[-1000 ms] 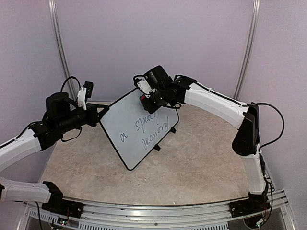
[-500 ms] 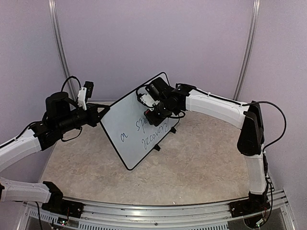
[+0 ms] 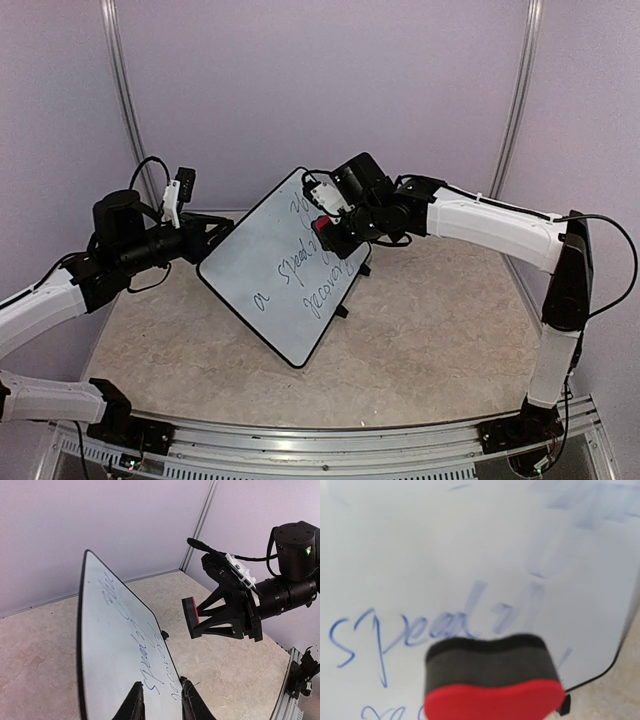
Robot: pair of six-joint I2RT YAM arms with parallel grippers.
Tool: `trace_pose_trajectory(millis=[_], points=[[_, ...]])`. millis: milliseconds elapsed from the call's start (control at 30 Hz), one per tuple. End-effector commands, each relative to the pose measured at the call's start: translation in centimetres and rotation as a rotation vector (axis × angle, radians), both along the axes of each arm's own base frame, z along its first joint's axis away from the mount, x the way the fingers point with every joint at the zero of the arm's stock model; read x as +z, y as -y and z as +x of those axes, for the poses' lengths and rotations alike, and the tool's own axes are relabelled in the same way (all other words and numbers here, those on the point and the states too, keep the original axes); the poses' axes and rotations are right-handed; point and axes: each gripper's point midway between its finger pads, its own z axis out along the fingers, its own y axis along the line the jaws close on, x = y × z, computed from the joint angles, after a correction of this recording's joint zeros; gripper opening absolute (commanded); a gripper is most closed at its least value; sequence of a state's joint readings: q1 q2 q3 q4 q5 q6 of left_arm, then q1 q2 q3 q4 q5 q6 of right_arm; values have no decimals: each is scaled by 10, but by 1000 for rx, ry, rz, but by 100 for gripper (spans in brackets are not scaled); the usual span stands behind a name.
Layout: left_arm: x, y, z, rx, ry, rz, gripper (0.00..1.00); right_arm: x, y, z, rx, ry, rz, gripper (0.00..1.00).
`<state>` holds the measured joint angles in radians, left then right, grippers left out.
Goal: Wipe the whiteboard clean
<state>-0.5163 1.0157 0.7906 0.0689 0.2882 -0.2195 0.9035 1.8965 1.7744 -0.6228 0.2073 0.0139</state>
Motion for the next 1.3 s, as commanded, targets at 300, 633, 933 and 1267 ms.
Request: trace_pose_trajectory(millis=[300, 633, 933, 1267], points=[[12, -5, 6, 21, 37, -23, 26, 10, 6, -3, -27, 45, 40, 30], [14, -2, 4, 0, 41, -28, 29, -96, -7, 44, -28, -14, 35, 28], [17, -3, 2, 4, 53, -25, 29, -102, -1, 37, -42, -11, 53, 29], [18, -6, 2, 20, 56, -28, 29, -107, 27, 14, -85, -20, 101, 29]])
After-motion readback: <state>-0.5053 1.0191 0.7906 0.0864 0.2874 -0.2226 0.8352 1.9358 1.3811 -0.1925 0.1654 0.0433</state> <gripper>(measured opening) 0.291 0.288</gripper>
